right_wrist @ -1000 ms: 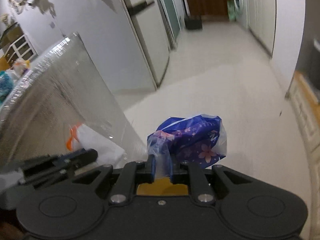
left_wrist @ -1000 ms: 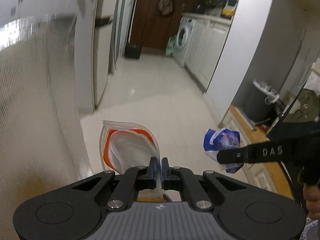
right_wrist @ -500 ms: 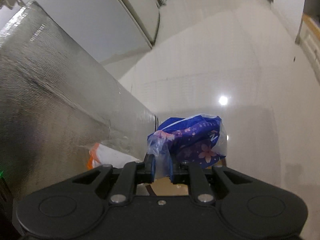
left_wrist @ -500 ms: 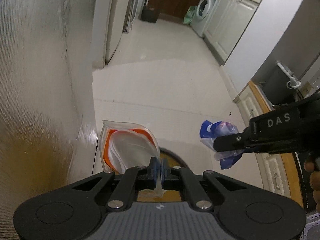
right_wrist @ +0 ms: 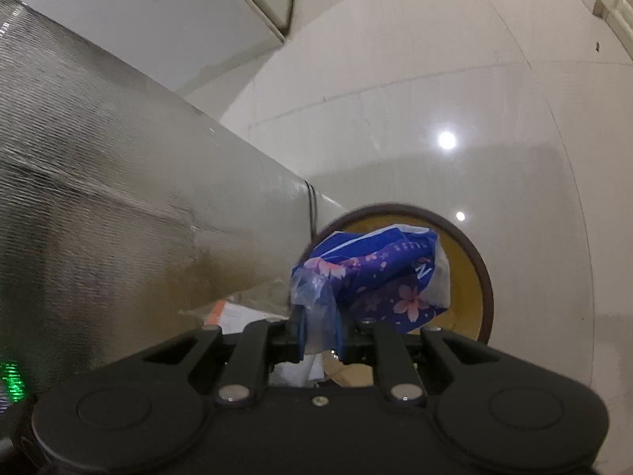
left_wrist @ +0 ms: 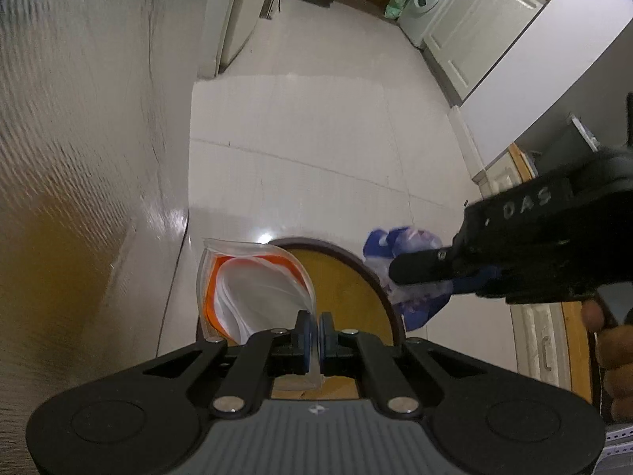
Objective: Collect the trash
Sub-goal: 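Lower both bags over the yellow bin and open both tools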
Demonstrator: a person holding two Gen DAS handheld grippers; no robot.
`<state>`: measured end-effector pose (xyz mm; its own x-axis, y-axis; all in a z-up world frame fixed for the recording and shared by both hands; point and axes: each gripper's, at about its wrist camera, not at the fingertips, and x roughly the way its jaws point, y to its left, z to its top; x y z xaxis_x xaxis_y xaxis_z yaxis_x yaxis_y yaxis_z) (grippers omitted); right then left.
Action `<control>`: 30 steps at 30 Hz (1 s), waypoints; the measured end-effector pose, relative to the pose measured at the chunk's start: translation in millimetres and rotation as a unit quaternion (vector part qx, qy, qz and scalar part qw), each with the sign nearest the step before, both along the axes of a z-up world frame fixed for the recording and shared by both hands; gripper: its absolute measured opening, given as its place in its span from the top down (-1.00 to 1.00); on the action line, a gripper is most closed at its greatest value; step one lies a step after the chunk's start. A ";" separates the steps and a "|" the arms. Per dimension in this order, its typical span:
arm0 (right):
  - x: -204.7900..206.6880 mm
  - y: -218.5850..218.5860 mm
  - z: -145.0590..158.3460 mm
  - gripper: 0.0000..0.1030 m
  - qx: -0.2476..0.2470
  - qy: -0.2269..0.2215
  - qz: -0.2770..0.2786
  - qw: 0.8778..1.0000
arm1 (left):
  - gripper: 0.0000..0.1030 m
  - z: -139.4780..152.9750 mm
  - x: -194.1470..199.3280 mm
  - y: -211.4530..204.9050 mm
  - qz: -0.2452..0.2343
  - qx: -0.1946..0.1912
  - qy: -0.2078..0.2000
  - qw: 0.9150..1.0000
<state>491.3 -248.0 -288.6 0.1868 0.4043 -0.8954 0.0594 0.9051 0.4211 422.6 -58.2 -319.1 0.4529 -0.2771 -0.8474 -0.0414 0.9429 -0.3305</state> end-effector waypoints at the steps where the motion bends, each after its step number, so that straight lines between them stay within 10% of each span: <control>1: 4.5 0.3 -2.9 0.67 0.000 0.002 -0.002 1.000 | 0.93 -4.6 1.0 -1.4 -0.001 -0.001 0.006 1.000; 21: 6.7 -1.7 -39.1 0.20 -0.016 0.027 -0.002 0.999 | 0.93 -48.3 13.4 -21.8 -0.035 -0.010 0.039 0.999; 30: 1.5 -13.3 -47.8 -0.39 -0.049 0.021 0.026 0.998 | 0.93 -54.1 23.5 -28.5 -0.049 -0.005 0.036 0.998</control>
<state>492.9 -261.2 -336.4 0.1290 0.3220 -0.9379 0.0266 0.9443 0.3279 446.1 -86.7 -373.1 0.3602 -0.3258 -0.8741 0.0274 0.9403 -0.3392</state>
